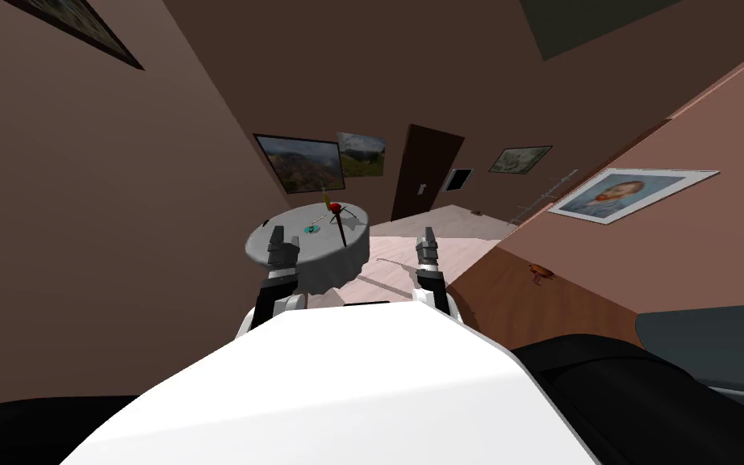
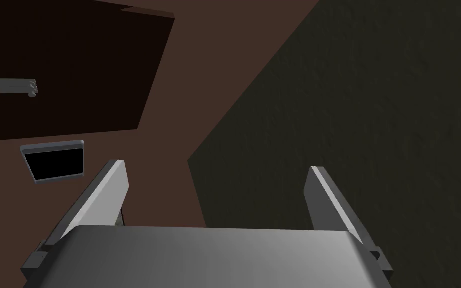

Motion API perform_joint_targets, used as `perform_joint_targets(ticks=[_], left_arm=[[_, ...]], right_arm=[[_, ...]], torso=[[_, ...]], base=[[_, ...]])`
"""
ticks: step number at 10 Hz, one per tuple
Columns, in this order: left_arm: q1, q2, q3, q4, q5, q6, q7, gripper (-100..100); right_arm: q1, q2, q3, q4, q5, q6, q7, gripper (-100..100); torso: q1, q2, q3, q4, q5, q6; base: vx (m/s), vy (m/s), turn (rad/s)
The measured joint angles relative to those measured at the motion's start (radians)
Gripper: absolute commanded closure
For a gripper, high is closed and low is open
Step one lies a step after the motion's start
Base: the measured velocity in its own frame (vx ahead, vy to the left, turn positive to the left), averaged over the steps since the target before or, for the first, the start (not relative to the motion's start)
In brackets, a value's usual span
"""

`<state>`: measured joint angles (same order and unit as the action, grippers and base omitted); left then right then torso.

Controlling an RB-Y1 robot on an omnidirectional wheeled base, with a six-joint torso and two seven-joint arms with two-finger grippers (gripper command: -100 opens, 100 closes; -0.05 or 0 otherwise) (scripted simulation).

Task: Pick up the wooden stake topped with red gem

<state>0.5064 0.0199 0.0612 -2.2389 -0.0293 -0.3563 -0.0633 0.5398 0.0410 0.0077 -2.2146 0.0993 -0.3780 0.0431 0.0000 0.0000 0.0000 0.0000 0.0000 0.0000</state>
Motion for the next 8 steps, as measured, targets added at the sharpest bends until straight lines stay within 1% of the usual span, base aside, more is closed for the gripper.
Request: perform_joint_targets(ticks=[2,4,8], left_arm=[[0.006,0.042,-0.001,-0.001,-0.011,0.017,0.006,-100],[0.013,0.097,0.003,0.004,-0.029,0.045,0.02,-100],[0.026,0.208,-0.002,0.028,-0.09,0.121,0.049,-100]], right_arm=[[0.0,0.0,0.0,0.0,0.0,0.0,0.0,0],[0.0,0.0,0.0,0.0,0.0,0.0,0.0,0],[0.0,0.0,0.0,0.0,0.0,0.0,0.0,0]], torso=[[0.0,0.001,0.001,0.0,0.0,0.0],[0.0,0.003,0.001,0.001,0.0,0.0],[0.0,0.004,0.002,0.001,0.0,0.0]], base=[[-0.029,-0.009,-0.016],[-0.041,-0.016,-0.024],[-0.055,-0.014,-0.038]])
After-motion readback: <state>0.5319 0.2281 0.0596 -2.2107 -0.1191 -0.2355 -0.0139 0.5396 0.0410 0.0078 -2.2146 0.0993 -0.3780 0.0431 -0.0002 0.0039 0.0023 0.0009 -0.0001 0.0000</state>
